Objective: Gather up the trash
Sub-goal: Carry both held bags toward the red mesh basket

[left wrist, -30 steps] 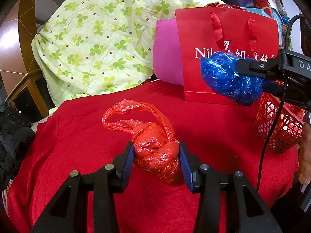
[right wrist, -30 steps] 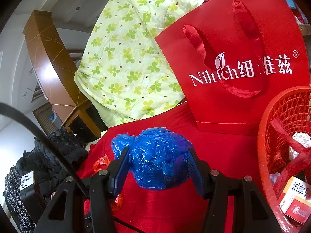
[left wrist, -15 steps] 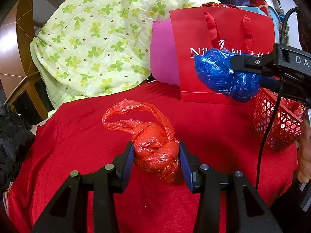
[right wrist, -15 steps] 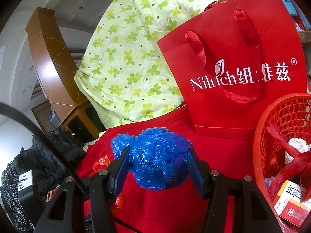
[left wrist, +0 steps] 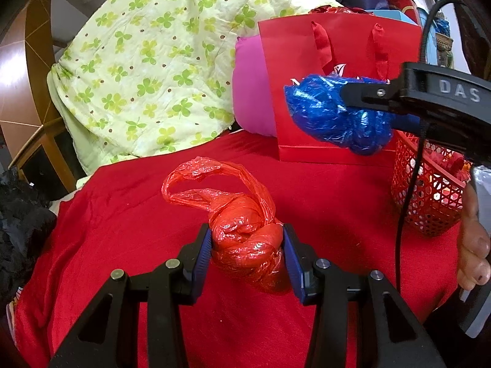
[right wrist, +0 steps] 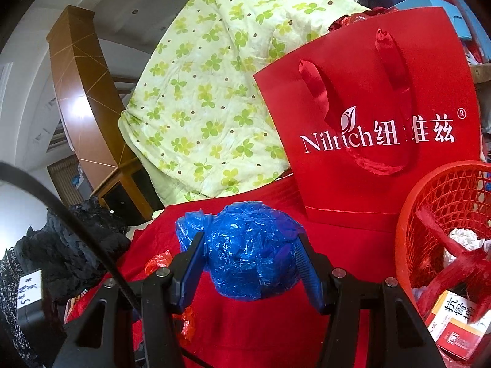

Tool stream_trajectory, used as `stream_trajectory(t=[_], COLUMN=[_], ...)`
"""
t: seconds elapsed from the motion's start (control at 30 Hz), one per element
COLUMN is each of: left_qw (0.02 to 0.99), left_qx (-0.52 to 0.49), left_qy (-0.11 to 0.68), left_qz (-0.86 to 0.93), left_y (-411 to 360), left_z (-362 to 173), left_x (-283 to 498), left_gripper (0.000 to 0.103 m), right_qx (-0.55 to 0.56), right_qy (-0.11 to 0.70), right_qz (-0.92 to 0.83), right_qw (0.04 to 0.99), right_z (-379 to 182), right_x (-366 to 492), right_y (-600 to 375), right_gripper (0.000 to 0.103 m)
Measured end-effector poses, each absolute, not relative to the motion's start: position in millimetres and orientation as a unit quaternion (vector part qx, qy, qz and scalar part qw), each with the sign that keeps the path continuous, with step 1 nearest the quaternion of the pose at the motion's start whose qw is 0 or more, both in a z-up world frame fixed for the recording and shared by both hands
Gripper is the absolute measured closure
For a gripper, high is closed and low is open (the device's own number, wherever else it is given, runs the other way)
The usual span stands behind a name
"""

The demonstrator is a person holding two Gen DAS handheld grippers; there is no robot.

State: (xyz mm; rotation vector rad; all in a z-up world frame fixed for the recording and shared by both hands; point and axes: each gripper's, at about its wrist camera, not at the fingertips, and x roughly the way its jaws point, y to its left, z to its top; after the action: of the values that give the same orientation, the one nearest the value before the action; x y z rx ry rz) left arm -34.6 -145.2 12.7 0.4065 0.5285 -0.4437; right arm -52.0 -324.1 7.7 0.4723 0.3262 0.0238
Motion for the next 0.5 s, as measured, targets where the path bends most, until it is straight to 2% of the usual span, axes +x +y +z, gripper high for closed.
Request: stream_trajectory(t=[0.5], left_qw=[0.935], left_qx=[0.159], left_qy=[0.264], left_qz=[-0.176], left_y=[-112], left_z=[33], left_x=[-60], left_gripper=[0.056], right_qx=[0.235], right_qy=[0.141], right_qz=[-0.004], right_qw=[0.962], right_z=[11], right_x=[-61], right_y=[-315], right_gripper=[0.043])
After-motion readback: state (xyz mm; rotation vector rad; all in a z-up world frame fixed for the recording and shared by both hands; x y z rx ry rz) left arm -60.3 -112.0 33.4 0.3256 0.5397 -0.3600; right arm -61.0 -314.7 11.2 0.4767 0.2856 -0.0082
